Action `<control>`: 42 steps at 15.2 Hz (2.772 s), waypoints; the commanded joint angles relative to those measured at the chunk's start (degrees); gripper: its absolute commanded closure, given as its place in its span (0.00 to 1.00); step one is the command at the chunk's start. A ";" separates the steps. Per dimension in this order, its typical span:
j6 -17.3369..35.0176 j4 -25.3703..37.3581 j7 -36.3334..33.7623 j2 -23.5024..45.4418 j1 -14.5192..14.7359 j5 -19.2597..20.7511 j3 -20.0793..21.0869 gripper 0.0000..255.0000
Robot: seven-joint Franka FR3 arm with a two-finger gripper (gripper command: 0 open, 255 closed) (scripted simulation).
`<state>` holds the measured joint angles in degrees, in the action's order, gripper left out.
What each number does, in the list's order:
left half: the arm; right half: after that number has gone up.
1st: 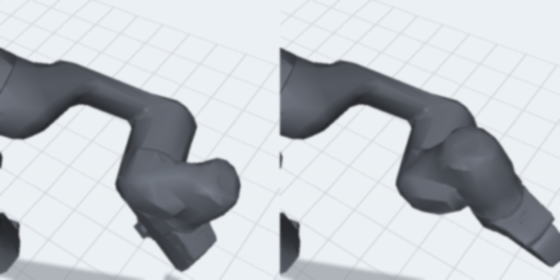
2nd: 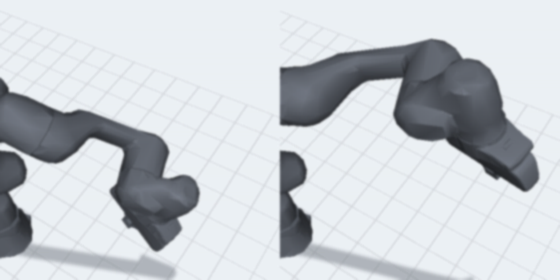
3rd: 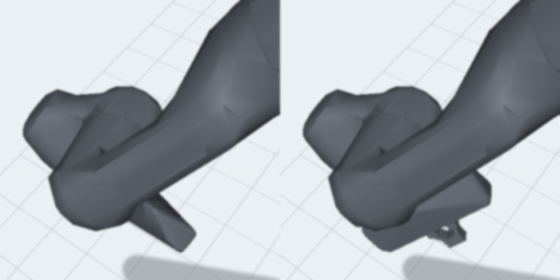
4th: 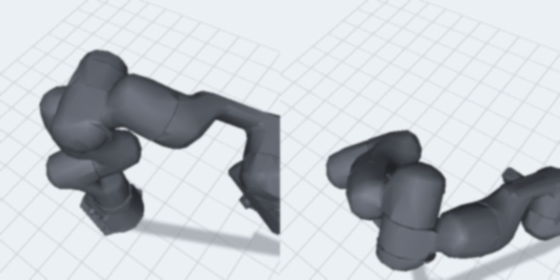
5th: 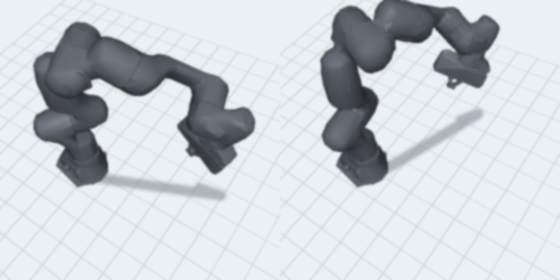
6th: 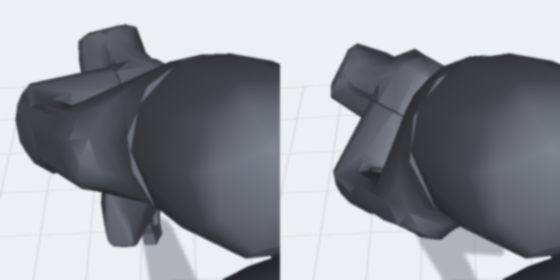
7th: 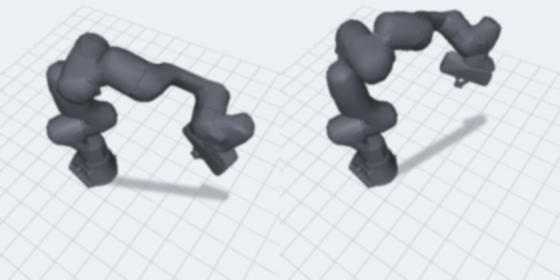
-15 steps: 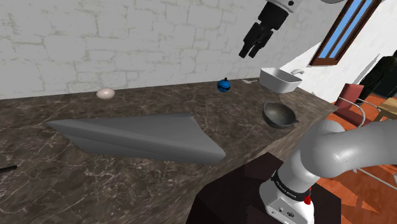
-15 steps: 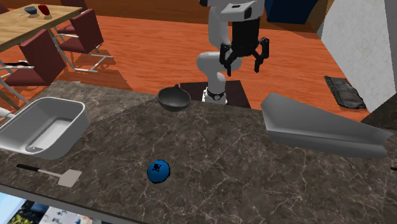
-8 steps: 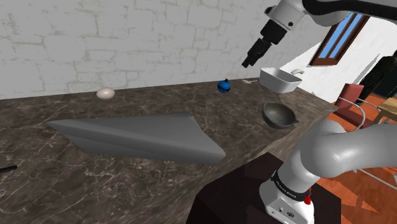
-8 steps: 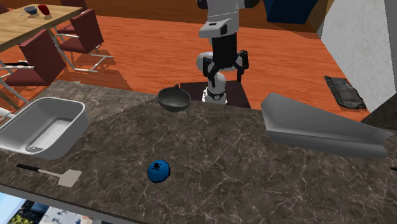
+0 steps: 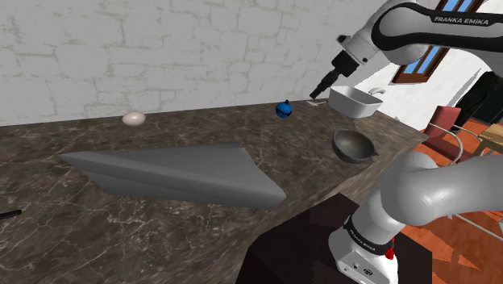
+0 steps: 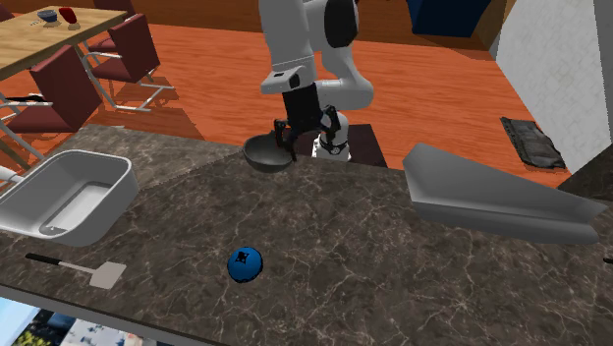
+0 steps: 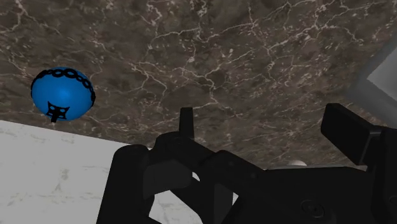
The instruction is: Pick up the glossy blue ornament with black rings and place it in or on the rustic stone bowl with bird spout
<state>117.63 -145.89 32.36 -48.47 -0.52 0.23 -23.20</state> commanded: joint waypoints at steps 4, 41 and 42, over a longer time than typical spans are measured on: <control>8.70 -0.64 12.88 5.44 3.60 -0.33 -11.01 0.00; 24.93 25.86 57.08 10.90 72.95 -10.86 -86.42 1.00; 24.93 25.86 57.08 10.90 72.95 -10.86 -86.42 1.00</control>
<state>142.54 -119.99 89.44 -37.56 72.42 -10.64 -109.59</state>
